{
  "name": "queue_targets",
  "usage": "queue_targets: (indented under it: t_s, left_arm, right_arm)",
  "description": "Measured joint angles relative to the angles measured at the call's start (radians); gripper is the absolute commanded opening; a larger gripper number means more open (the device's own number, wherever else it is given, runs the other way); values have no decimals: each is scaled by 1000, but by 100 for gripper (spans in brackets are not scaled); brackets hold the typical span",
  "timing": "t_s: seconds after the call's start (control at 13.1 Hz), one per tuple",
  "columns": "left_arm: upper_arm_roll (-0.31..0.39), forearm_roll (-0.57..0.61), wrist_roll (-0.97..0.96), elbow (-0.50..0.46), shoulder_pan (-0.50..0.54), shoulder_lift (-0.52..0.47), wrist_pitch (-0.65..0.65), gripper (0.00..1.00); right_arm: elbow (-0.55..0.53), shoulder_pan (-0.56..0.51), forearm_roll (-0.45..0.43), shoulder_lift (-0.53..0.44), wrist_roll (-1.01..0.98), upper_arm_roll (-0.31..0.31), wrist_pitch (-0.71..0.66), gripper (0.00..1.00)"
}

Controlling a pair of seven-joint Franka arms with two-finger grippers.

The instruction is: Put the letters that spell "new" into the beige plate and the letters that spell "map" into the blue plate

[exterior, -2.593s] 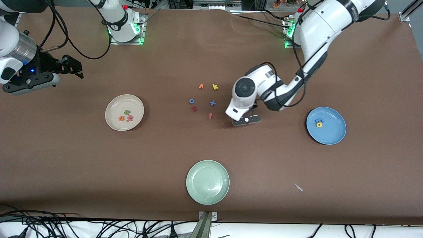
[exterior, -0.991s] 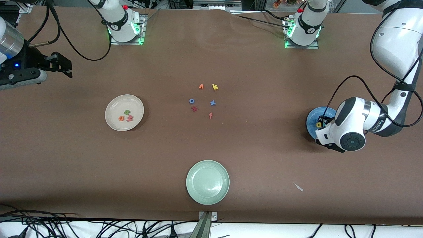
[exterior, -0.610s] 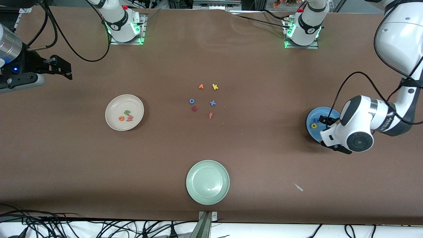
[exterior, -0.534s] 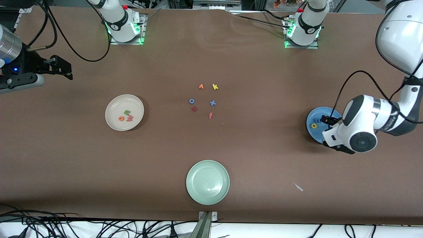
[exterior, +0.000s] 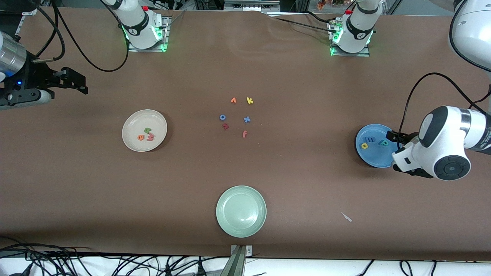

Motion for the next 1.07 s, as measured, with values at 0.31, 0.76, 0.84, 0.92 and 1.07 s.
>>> queue_targets:
  t_s: [0.31, 0.76, 0.84, 0.92, 1.07]
  left_arm:
    - [267, -325, 4, -20, -98, -170, 66, 100]
    - [457, -447, 9, -179, -236, -541, 139, 100]
    - [459, -457, 9, -183, -247, -582, 131, 100]
    - [460, -478, 9, -184, -253, -619, 121, 100]
    - [461, -495, 9, -185, -258, -672, 116, 100]
  right_arm:
    - [0, 0, 0, 3, 0, 0, 0, 100]
    - [0, -1, 0, 3, 0, 0, 0, 100]
    - [0, -1, 0, 4, 0, 0, 0, 100]
    - [0, -1, 0, 4, 0, 0, -2, 100]
    - [0, -1, 0, 4, 0, 0, -8, 100]
